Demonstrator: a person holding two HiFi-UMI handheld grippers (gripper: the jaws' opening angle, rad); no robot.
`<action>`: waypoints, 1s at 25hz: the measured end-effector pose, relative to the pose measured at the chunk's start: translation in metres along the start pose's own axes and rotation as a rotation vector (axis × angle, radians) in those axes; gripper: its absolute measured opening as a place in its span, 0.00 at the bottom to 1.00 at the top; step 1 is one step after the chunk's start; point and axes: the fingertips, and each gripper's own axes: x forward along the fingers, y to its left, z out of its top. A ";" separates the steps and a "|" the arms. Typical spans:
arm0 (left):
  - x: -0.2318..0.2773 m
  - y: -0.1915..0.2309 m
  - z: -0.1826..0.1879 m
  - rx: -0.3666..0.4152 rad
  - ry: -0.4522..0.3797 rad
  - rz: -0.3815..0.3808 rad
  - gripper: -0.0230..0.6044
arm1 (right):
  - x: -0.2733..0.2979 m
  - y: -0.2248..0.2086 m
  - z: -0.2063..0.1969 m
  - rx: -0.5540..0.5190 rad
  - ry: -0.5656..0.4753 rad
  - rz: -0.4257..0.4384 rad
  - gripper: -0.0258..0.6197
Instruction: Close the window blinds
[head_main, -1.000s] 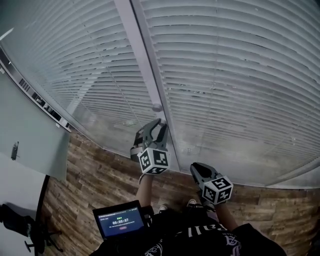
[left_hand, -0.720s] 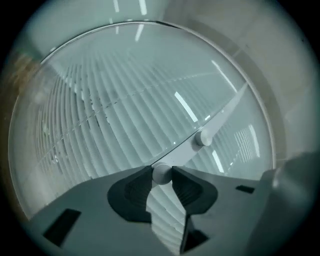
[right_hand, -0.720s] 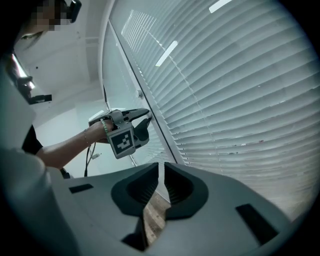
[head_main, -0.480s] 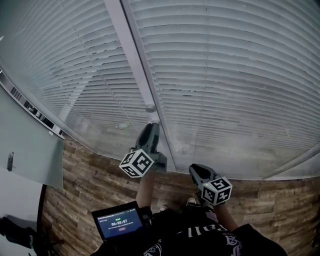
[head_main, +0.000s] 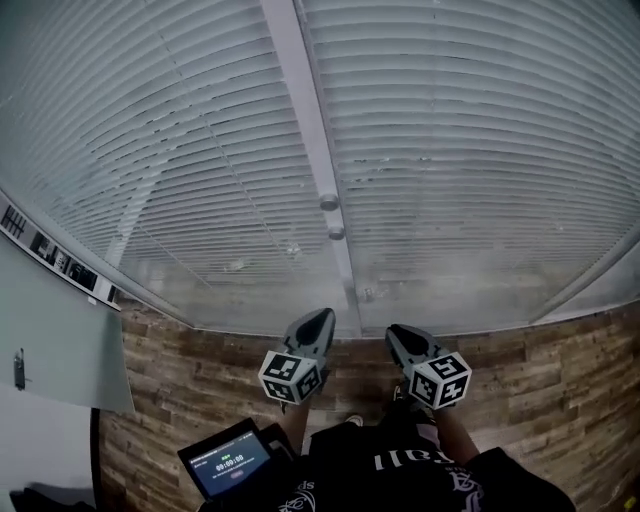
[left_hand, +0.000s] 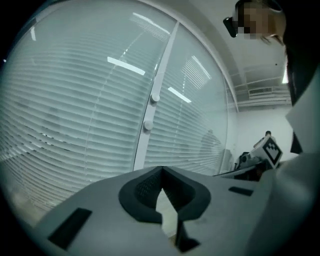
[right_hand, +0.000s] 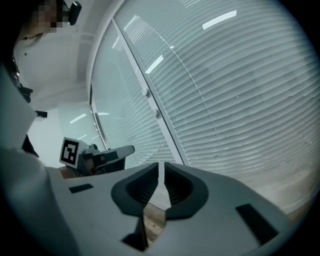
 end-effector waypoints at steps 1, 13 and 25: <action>-0.012 -0.002 -0.007 -0.003 0.015 -0.028 0.04 | -0.002 0.012 -0.007 0.006 -0.011 -0.019 0.12; -0.099 -0.073 -0.058 0.026 0.123 -0.354 0.04 | -0.088 0.103 -0.087 0.076 -0.074 -0.278 0.12; -0.195 -0.168 -0.082 0.001 0.125 -0.331 0.04 | -0.216 0.174 -0.132 0.007 -0.053 -0.312 0.12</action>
